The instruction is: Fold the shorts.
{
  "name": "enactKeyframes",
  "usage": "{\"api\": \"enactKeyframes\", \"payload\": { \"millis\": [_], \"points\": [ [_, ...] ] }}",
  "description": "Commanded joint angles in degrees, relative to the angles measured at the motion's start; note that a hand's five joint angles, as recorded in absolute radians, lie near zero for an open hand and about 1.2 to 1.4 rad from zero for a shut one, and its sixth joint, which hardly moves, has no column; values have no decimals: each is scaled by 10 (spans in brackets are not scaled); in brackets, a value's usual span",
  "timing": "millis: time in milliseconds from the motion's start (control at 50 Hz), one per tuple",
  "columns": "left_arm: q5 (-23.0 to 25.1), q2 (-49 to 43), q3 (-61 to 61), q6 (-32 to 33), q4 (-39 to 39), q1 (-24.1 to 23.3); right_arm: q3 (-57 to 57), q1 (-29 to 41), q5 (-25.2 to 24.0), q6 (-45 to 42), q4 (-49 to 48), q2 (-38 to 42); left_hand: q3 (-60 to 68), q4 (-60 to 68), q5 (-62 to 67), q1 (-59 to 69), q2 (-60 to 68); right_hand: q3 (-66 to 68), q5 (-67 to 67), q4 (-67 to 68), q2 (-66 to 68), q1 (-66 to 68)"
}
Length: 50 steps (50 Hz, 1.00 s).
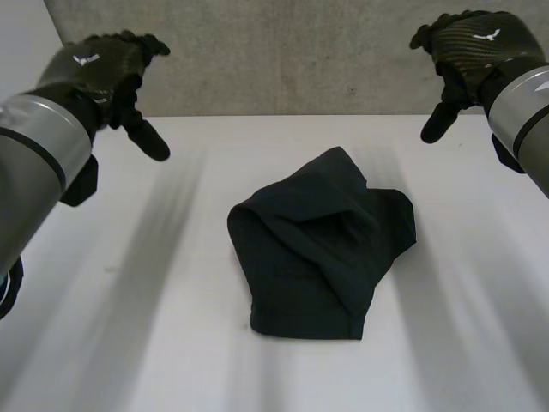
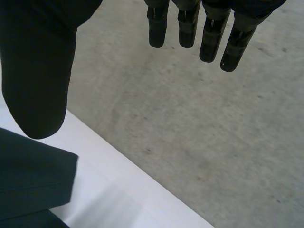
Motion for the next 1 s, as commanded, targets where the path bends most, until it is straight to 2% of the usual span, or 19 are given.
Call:
{"api": "enactKeyframes", "payload": {
  "millis": [20,120,220,320,340,420,480,560,580,620,720,740,800,900,940,1000],
  "points": [
    [-2,-73,-9,-18,-5,-10,25,-1,-91,-28,11,2,-23,-17,-26,-9,-15,-24,-42,-36,-30,-18],
    [2,-138,-14,-111,-7,-25,70,0,-109,-33,11,4,-23,-17,-26,-9,-15,-24,-42,-36,-30,-18],
    [37,-199,-13,-191,-7,-25,118,-2,-109,-35,2,7,-21,-15,-25,-7,-14,-24,-42,-36,-30,-18],
    [111,-251,-9,-232,-4,-24,182,-40,-114,-33,-25,8,-11,-5,-14,3,-4,-24,-42,-36,-30,-18],
    [140,-265,-4,-241,-4,-23,194,-48,-114,-32,-33,8,-8,-2,-11,6,0,-24,-42,-36,-30,-18],
    [173,-287,4,-259,-2,-21,253,-72,-118,-32,-92,6,4,10,1,18,12,-24,-42,-36,-30,-18],
    [171,-298,12,-263,-2,-21,296,-83,-119,-32,-143,7,53,58,49,67,60,-24,-42,-36,-30,-18],
    [158,-318,25,-264,-1,-21,336,-99,-120,-34,-186,6,392,398,388,406,399,-24,-42,-36,-30,-18],
    [148,-321,30,-263,-1,-20,341,-100,-121,-34,-190,6,573,578,569,586,580,-24,-42,-36,-30,-18],
    [136,-319,34,-258,-1,-19,344,-102,-122,-33,-194,6,663,669,660,677,671,-24,-42,-36,-30,-18],
    [53,-289,32,-253,26,-2,344,-97,-122,-33,-198,7,677,683,673,691,684,-24,-42,-36,-30,-18],
    [20,-260,27,-248,41,15,344,-96,-122,-33,-198,6,677,683,673,691,684,-24,-42,-36,-30,-18],
    [-30,-202,20,-214,77,61,344,-96,-122,-33,-199,6,677,683,673,691,684,-24,-42,-36,-30,-18],
    [-32,-151,24,-118,121,82,344,-93,-121,-33,-199,7,677,683,673,691,684,-24,-42,-36,-30,-18],
    [-25,-143,27,-88,136,68,347,-92,-121,-35,-200,7,677,683,673,691,684,-24,-42,-36,-30,-18],
    [-8,-137,38,-45,171,21,349,-91,-121,-35,-200,7,677,683,673,691,684,-24,-42,-36,-30,-18]
  ]
}}
